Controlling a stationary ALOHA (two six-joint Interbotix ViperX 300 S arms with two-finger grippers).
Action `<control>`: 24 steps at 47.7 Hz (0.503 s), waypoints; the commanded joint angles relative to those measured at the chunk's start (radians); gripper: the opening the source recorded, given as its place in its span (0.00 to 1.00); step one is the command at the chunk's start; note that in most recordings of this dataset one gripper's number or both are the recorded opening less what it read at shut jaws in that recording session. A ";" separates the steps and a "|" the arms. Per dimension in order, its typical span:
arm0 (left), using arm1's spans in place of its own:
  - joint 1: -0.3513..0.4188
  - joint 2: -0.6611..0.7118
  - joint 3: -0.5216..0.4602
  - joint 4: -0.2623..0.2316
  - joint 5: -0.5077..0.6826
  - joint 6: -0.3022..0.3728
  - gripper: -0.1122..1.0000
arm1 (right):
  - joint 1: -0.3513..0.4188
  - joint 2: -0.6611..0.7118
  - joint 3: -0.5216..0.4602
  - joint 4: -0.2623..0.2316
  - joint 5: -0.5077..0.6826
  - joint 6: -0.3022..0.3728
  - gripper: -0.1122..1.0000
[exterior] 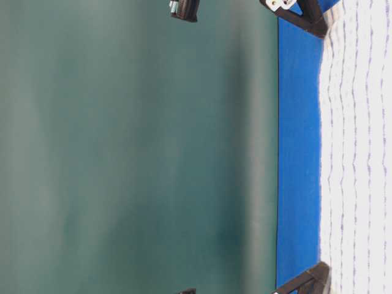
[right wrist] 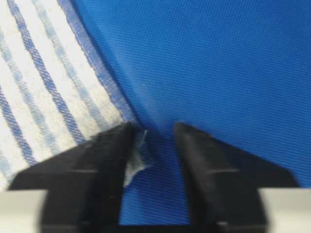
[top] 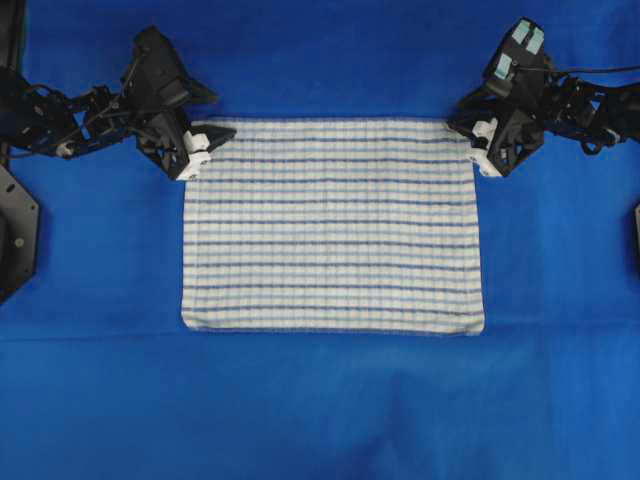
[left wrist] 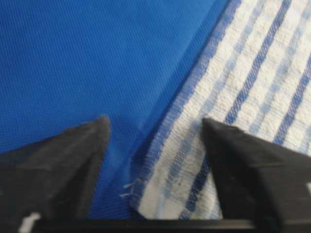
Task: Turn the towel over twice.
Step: 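Move both grippers to the towel's far corners and pinch them, then lift the towel by its far corners with both grippers, raising it high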
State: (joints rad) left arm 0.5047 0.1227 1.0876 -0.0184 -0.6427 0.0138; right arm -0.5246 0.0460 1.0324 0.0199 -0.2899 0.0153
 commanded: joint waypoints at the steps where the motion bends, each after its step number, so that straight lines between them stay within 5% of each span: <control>1: 0.009 -0.008 -0.003 -0.003 0.028 -0.002 0.60 | -0.005 -0.003 -0.006 0.002 0.008 -0.003 0.41; 6: 0.012 -0.009 -0.005 -0.003 0.072 -0.002 0.32 | -0.005 -0.003 -0.011 -0.003 0.018 -0.006 0.16; 11: 0.011 -0.009 -0.006 -0.003 0.092 -0.002 0.12 | -0.005 -0.003 -0.017 -0.005 0.032 -0.008 0.14; 24: 0.031 -0.071 -0.025 -0.003 0.141 0.002 0.11 | -0.025 -0.032 -0.054 -0.008 0.067 -0.017 0.14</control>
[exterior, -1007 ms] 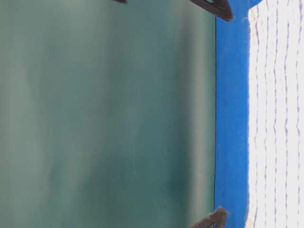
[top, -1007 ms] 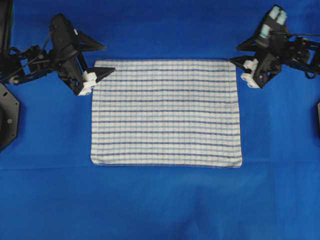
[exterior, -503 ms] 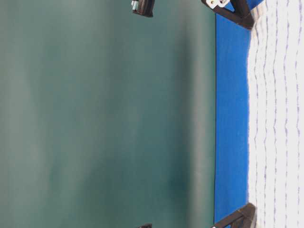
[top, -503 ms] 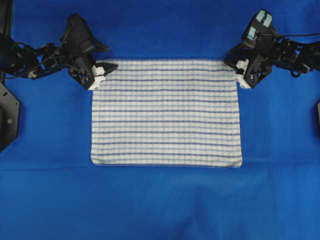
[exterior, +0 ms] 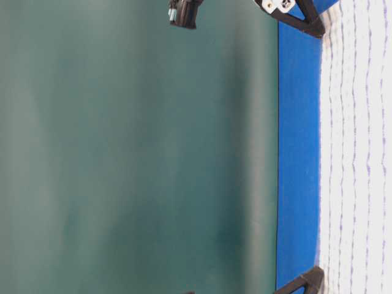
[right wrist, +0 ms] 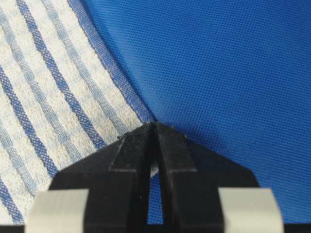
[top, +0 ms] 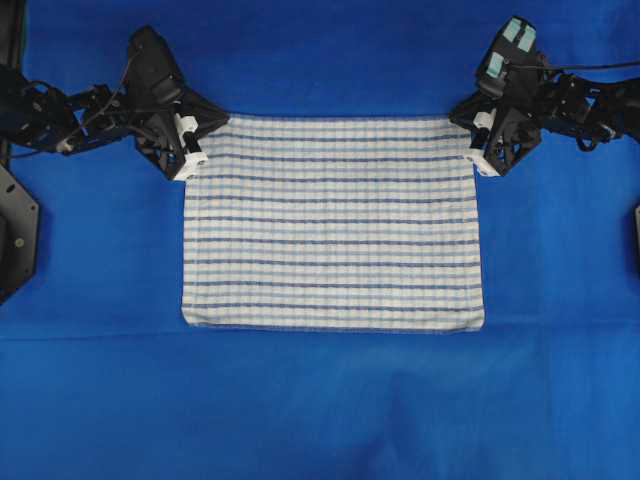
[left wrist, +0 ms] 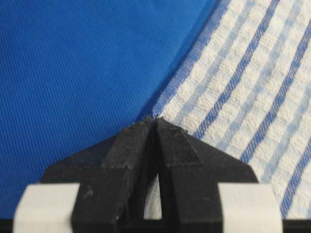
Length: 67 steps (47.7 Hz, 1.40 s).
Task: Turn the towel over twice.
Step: 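Lift the towel by its far corners with both grippers, raising it high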
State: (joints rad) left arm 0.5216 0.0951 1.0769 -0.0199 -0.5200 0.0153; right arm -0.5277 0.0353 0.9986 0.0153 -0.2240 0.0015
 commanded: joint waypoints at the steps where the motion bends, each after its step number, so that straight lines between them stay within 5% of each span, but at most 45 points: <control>1: 0.018 -0.054 -0.015 -0.002 0.028 0.000 0.11 | -0.028 -0.026 -0.023 -0.005 0.003 -0.005 0.14; 16: 0.095 -0.227 -0.087 -0.002 0.196 0.058 0.11 | -0.146 -0.109 -0.095 -0.025 0.074 -0.057 0.14; 35: 0.189 -0.373 -0.213 0.000 0.265 0.132 0.11 | -0.264 -0.275 -0.276 -0.051 0.301 -0.167 0.14; 54: 0.202 -0.503 -0.325 -0.002 0.319 0.201 0.11 | -0.261 -0.442 -0.463 -0.064 0.522 -0.213 0.14; 67: 0.095 -0.630 -0.291 -0.002 0.379 0.198 0.11 | -0.137 -0.572 -0.443 -0.061 0.643 -0.198 0.14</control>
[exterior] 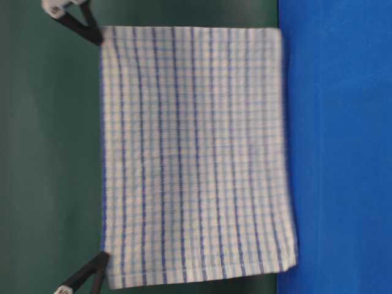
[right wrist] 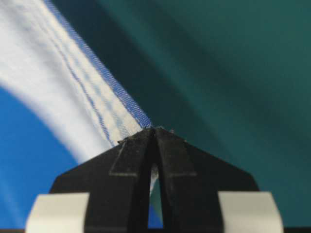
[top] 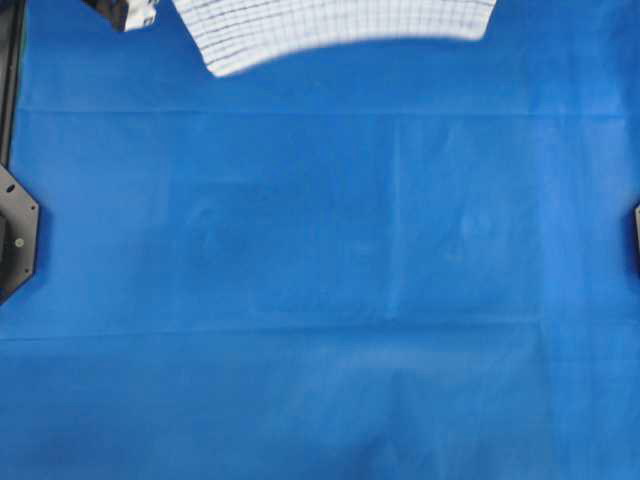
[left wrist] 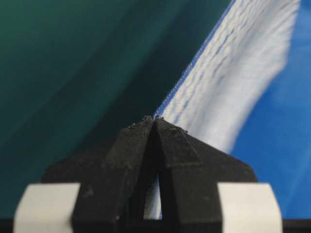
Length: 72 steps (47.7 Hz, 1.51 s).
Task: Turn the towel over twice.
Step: 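Lift the towel by its far corners with both grippers, raising it high, then lower the towel and drag it toward the near side, then release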
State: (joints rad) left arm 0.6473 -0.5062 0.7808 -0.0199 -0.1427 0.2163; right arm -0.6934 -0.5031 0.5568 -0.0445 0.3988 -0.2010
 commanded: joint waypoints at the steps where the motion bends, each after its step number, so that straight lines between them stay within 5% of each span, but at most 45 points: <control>1: -0.046 -0.041 0.012 0.000 0.008 -0.003 0.11 | 0.048 -0.043 0.009 0.003 0.037 0.008 0.14; 23: -0.295 -0.083 0.112 -0.002 0.221 -0.040 0.11 | 0.371 -0.146 0.247 0.015 0.204 0.235 0.14; 43: -0.569 -0.006 0.304 -0.009 0.202 -0.172 0.11 | 0.652 -0.091 0.451 0.014 0.083 0.545 0.14; 60: -0.744 0.120 0.336 -0.009 0.127 -0.368 0.11 | 0.822 0.071 0.479 0.015 -0.064 0.713 0.14; 72: -0.811 0.166 0.325 -0.009 0.115 -0.430 0.11 | 0.876 0.147 0.451 0.015 -0.089 0.746 0.14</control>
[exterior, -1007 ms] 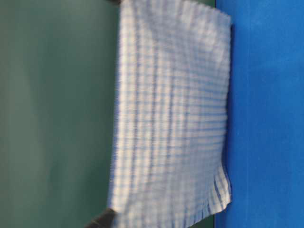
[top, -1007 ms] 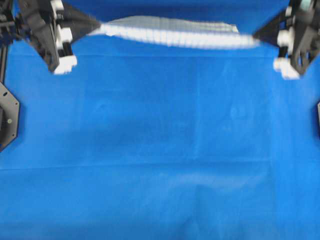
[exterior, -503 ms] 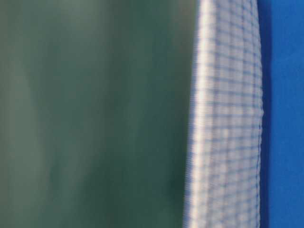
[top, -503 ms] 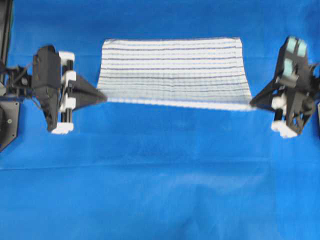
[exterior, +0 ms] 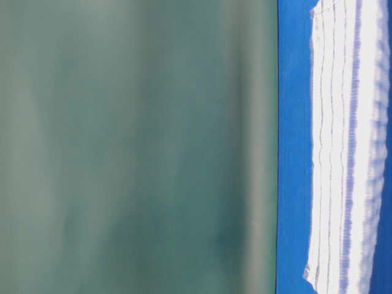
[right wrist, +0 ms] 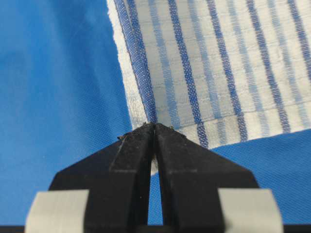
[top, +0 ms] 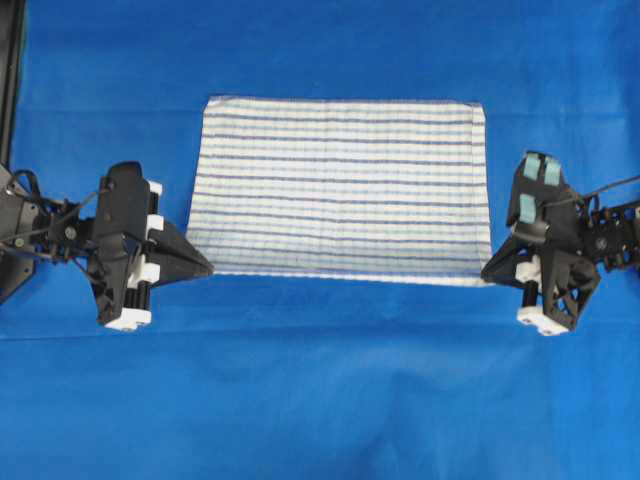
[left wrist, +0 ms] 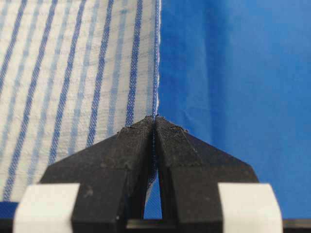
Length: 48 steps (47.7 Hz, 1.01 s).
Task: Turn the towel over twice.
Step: 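Lower the towel and drag it toward the near side, then release, then open both grippers and pull them back outward from the towel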
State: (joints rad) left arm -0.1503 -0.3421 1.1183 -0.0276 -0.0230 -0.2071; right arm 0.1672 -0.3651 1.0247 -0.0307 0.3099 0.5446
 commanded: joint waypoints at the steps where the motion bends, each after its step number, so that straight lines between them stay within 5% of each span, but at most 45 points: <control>1: -0.014 0.003 -0.014 -0.002 -0.005 -0.008 0.11 | 0.017 0.014 -0.018 0.000 0.000 0.000 0.14; 32: -0.025 0.028 -0.031 -0.002 -0.018 0.003 0.12 | 0.014 0.034 -0.029 -0.021 0.000 0.000 0.14; 41: -0.025 0.025 -0.040 -0.002 -0.015 0.003 0.47 | 0.014 0.034 -0.038 -0.020 0.002 -0.009 0.16; 45: -0.025 0.017 -0.051 -0.002 -0.011 0.005 0.64 | 0.015 0.031 -0.051 -0.021 0.008 -0.018 0.37; 48: -0.026 0.008 -0.057 0.000 -0.002 0.009 0.68 | 0.015 0.023 -0.058 -0.025 0.017 -0.026 0.53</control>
State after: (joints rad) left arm -0.1733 -0.3145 1.0876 -0.0291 -0.0291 -0.2010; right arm 0.1795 -0.3252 0.9940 -0.0506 0.3221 0.5246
